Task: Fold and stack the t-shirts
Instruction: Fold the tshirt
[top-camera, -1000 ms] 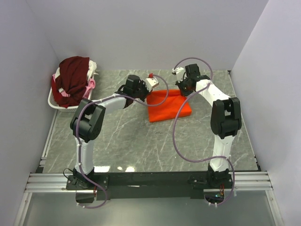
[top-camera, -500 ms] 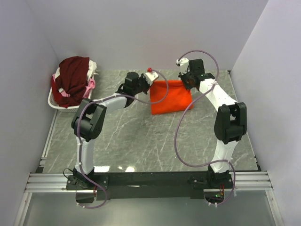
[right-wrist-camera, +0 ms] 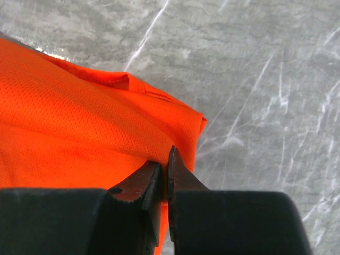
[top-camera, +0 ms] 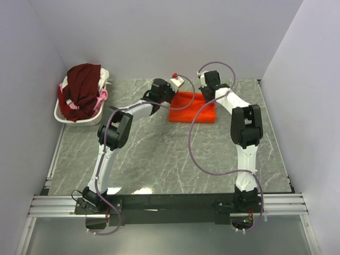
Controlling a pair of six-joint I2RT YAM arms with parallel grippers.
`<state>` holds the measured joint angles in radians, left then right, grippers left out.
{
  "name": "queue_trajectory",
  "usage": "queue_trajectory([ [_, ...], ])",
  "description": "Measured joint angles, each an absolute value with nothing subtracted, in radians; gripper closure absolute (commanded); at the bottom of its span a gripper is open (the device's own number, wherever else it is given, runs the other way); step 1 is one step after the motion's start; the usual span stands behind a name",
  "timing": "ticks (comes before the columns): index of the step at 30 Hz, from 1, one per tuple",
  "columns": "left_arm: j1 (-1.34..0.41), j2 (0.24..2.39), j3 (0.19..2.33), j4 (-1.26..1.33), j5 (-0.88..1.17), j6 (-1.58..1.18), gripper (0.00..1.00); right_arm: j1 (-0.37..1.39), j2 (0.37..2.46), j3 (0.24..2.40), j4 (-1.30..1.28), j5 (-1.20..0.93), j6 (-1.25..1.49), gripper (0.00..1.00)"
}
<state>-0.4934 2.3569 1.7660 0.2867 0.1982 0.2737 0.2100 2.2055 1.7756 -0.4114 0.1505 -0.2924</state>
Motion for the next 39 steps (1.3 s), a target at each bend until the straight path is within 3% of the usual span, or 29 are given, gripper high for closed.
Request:
queue_trajectory([
  [7,-0.492,2.304,1.682,0.309,0.212,0.280,1.00,0.208,2.140,1.731,-0.416,0.084,-0.339,1.00],
  [13,-0.500,1.932,1.277,0.332,0.338,0.328,0.99,0.207,1.831,1.507,-0.478,-0.140,-0.453,1.00],
  [21,-0.658,1.465,0.966,0.281,0.458,0.436,0.99,0.198,1.407,1.157,-0.635,-0.395,-0.723,1.00],
  [30,-0.923,1.419,0.739,0.082,0.471,0.443,0.99,0.198,1.033,0.660,-0.875,-0.426,-1.044,1.00],
  [34,-1.005,1.403,0.709,0.057,0.464,0.398,0.99,0.198,0.875,0.596,-0.921,-0.422,-1.103,1.00],
  [39,-1.073,1.401,0.709,0.053,0.426,0.346,0.99,0.198,0.842,0.595,-0.944,-0.408,-1.137,1.00],
])
